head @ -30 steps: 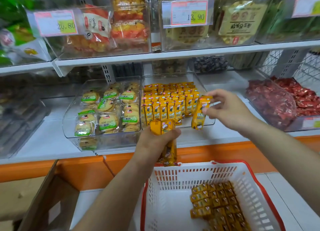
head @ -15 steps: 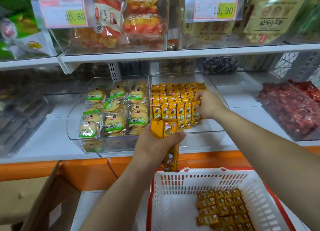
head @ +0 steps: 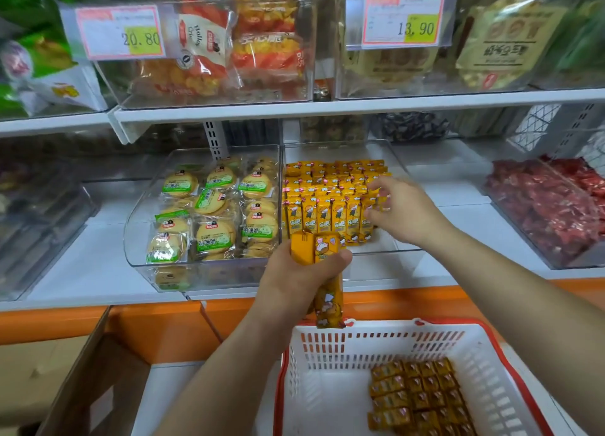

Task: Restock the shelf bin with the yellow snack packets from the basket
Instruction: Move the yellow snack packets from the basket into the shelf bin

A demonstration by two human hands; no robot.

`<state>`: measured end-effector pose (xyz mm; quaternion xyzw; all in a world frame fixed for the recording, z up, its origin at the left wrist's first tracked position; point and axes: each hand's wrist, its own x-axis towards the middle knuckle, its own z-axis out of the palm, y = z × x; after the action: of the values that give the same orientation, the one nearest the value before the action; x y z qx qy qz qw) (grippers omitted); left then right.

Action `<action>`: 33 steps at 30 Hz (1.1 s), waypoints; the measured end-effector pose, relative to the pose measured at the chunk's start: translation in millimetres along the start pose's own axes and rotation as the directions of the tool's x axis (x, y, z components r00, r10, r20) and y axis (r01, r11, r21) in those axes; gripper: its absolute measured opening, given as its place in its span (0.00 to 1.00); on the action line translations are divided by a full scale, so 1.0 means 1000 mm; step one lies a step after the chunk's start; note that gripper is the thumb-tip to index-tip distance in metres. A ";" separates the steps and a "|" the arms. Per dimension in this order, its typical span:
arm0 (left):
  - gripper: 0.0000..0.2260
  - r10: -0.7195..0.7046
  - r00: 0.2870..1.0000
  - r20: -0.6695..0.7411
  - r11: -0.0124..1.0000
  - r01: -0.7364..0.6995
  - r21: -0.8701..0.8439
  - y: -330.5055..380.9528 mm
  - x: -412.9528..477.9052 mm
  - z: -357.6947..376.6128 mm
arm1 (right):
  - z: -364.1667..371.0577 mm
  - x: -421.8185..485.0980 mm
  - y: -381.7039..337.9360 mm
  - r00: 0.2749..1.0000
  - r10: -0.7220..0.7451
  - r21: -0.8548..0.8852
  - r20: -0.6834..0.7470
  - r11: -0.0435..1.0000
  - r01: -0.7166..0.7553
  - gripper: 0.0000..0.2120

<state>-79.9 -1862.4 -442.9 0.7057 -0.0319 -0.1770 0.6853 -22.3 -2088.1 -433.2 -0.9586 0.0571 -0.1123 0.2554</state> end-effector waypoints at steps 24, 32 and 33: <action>0.10 0.000 0.995 -0.102 0.981 -0.019 -0.191 0.002 -0.012 0.036 | -0.030 -0.122 -0.005 0.917 0.053 0.667 0.396 0.669 -0.327 0.14; 0.07 0.022 0.998 -0.060 0.999 -0.023 -0.025 -0.010 -0.008 0.037 | -0.028 -0.116 0.004 0.960 0.123 0.763 0.252 0.586 -0.275 0.14; 0.08 0.013 0.999 -0.037 1.000 -0.014 -0.025 -0.011 -0.009 0.038 | -0.027 -0.114 0.006 0.963 0.152 0.771 0.222 0.577 -0.269 0.17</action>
<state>-101.6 -1895.5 -452.1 0.6999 -0.0218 -0.1594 0.6959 -139.8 -2086.8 -434.4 -0.7359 0.0978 -0.0317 0.6692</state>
